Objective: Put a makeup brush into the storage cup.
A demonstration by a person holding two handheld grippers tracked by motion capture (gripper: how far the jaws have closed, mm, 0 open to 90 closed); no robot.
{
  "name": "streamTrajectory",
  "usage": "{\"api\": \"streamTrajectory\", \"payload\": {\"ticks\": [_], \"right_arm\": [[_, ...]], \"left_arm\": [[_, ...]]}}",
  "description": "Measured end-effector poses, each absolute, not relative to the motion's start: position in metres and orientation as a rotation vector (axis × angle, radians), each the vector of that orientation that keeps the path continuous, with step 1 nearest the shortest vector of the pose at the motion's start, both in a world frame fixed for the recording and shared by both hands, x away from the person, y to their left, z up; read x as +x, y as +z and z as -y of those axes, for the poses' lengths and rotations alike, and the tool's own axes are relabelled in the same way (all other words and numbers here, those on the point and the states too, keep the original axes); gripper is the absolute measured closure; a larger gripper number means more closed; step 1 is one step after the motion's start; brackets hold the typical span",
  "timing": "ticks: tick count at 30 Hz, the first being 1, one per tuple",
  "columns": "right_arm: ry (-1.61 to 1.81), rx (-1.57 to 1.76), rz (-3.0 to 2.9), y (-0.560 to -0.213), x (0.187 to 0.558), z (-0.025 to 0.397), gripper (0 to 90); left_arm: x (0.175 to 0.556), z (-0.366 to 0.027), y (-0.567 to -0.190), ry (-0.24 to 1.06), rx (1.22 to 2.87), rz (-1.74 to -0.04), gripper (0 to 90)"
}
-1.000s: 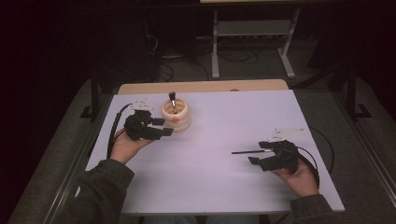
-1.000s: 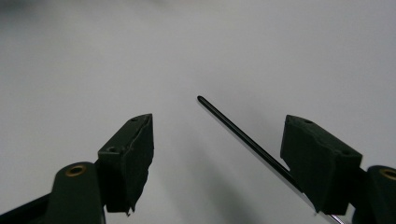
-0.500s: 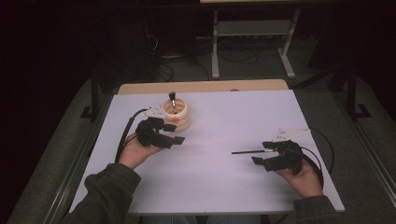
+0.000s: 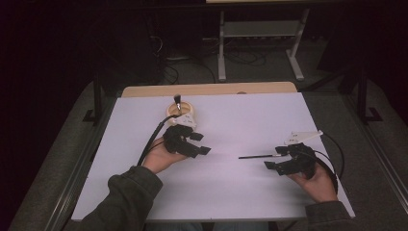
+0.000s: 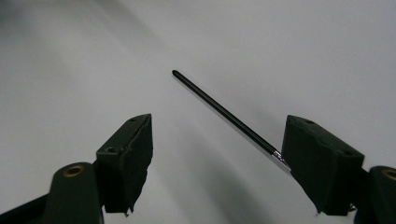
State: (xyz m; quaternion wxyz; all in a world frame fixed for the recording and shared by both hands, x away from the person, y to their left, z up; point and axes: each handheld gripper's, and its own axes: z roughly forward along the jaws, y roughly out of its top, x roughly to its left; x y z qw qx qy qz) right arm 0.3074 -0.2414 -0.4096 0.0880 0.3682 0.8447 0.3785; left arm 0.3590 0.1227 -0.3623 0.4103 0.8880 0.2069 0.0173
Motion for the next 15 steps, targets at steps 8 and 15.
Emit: {"api": "streamTrajectory", "payload": {"ticks": [8, 15], "right_arm": [[1.077, 1.037, -2.614, -0.417, 0.309, 0.243, 21.7], [1.037, 1.026, -2.646, -0.421, 0.310, 0.242, 21.6]], "left_arm": [[0.366, -0.093, -0.367, 0.015, 2.274, -0.470, 41.2], [0.376, -0.060, -0.374, 0.004, 2.333, -0.387, 44.4]]}}
